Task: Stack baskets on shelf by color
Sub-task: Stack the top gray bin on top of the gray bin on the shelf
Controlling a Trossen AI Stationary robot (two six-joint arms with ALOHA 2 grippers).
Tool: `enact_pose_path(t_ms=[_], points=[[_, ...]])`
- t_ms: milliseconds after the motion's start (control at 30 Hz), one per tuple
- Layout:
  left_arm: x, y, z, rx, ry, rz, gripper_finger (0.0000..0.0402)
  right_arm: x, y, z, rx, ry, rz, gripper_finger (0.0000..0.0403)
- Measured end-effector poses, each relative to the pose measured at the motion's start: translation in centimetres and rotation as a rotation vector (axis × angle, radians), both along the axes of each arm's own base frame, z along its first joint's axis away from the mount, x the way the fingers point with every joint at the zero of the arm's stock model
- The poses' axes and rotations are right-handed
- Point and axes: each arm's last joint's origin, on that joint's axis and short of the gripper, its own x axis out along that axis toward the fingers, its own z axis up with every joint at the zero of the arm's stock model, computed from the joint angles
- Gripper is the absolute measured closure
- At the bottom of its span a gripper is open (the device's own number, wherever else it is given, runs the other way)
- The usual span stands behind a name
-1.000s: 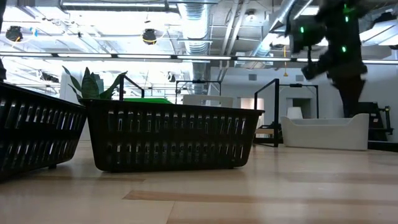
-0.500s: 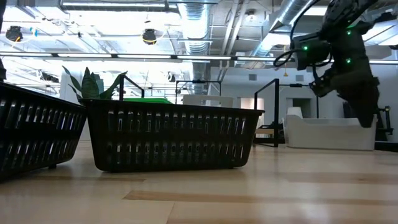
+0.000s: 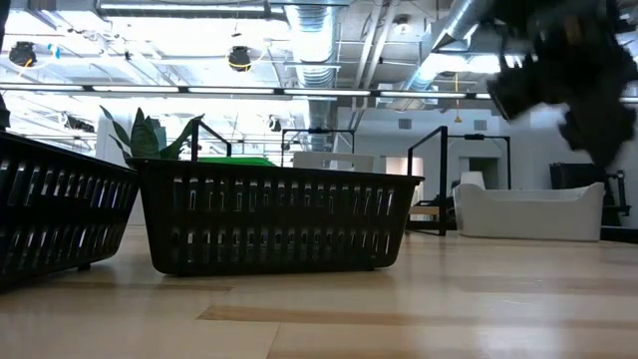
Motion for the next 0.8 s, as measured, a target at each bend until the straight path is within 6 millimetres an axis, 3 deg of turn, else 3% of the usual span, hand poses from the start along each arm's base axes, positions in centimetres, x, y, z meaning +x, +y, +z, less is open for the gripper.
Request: enact_pose_path(t_ms=[200,467,600,800], points=[[0.0,0.0,0.0,-0.025,0.000,-0.004,0.0189,3.2,2.5,4.5,0.022,-0.346,0.014,0.0220],[1.5,0.2,-1.3,-0.128,0.028,0.040,0.0189,4.2,3.8,10.5,0.030,-0.524,0.034,0.0223],[3.0,0.6,-3.6,-0.172,0.110,0.148,0.0189,3.7,5.0,12.3,0.009,-0.531,0.046,0.0223],[4.6,0.4,-6.5,-0.203,0.207,0.196,0.0189,1.7,5.1,12.2,-0.223,-0.352,-0.021,0.0223]])
